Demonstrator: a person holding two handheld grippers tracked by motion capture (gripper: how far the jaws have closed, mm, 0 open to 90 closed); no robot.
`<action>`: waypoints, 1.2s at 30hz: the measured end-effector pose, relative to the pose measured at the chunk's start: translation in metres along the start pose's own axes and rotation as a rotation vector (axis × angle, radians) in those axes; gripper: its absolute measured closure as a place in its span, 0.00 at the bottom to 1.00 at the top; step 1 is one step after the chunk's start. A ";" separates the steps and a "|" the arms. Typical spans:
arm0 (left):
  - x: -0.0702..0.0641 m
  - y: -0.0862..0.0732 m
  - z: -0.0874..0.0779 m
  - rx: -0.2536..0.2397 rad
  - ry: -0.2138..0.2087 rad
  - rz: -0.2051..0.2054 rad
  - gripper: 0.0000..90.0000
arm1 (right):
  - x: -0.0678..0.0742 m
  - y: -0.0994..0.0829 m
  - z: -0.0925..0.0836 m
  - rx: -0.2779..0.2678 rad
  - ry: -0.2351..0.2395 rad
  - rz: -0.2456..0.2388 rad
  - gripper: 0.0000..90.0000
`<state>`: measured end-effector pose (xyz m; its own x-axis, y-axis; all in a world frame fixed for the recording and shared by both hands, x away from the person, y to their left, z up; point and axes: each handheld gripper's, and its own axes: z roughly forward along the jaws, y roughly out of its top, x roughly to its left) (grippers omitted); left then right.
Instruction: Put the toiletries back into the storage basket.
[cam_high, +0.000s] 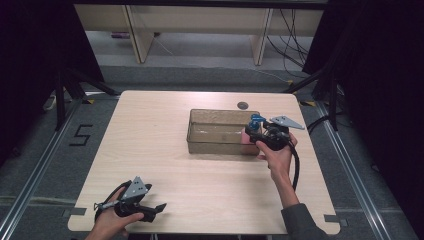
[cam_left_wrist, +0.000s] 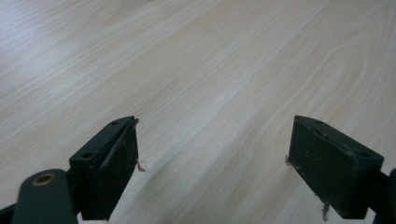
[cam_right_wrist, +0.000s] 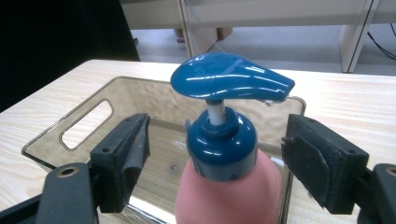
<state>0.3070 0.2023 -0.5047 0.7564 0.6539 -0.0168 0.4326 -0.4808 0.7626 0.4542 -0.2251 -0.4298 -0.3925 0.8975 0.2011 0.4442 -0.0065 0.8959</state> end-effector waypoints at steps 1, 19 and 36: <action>0.000 0.000 0.000 0.000 -0.001 -0.001 0.17 | -0.003 0.000 0.000 -0.010 -0.006 -0.043 0.26; -0.001 0.000 0.000 -0.007 0.002 -0.012 0.17 | 0.004 -0.006 -0.011 0.005 0.013 -0.022 0.26; -0.001 0.000 0.000 -0.009 0.003 -0.011 0.17 | 0.011 -0.012 -0.023 -0.002 0.032 -0.015 0.25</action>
<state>0.3065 0.2021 -0.5044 0.7500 0.6611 -0.0228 0.4364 -0.4685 0.7681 0.4261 -0.2251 -0.4297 -0.4247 0.8830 0.1998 0.4362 0.0062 0.8998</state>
